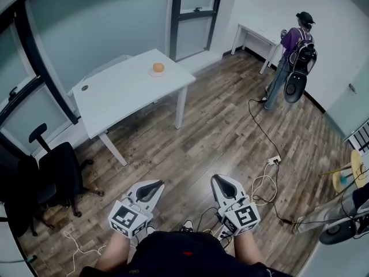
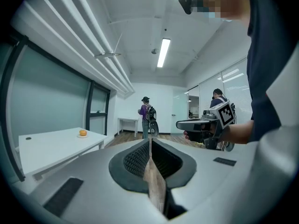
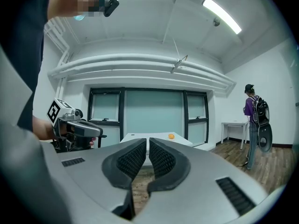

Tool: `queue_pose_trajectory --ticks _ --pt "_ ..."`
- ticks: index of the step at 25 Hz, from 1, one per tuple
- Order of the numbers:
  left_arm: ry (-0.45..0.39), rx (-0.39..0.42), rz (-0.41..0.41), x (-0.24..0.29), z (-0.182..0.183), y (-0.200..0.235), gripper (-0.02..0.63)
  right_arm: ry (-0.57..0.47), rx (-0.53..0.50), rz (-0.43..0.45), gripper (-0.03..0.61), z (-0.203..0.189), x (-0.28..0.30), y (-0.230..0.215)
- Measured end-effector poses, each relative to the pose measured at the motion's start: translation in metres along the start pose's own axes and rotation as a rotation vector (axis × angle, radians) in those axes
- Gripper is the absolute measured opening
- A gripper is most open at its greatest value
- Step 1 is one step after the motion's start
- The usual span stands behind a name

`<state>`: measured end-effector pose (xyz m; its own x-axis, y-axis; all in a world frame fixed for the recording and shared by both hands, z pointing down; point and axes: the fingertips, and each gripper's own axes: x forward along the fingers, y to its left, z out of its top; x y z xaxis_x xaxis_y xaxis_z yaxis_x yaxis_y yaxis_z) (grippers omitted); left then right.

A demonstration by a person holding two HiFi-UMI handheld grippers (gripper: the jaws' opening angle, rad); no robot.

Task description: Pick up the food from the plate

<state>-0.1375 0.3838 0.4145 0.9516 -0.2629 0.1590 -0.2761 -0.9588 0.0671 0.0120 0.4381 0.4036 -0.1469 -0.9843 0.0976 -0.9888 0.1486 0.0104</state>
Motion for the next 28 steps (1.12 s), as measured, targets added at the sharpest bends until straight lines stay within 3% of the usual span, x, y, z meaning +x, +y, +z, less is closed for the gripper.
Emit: queue_pose_trajectory --ticks 12,20,28 --pt "0.094 0.029 0.037 0.084 -0.014 -0.034 0.034 0.006 0.138 -0.05 0.037 -0.034 -0.022 -0.118" --pt "0.068 0.024 0.068 0.121 0.003 0.001 0.034 -0.017 0.151 -0.052 0.037 -0.038 0.007 -0.151" --pt "0.05 -0.007 0.049 0.152 0.002 0.072 0.034 0.012 0.132 -0.094 0.037 -0.035 0.071 -0.175"
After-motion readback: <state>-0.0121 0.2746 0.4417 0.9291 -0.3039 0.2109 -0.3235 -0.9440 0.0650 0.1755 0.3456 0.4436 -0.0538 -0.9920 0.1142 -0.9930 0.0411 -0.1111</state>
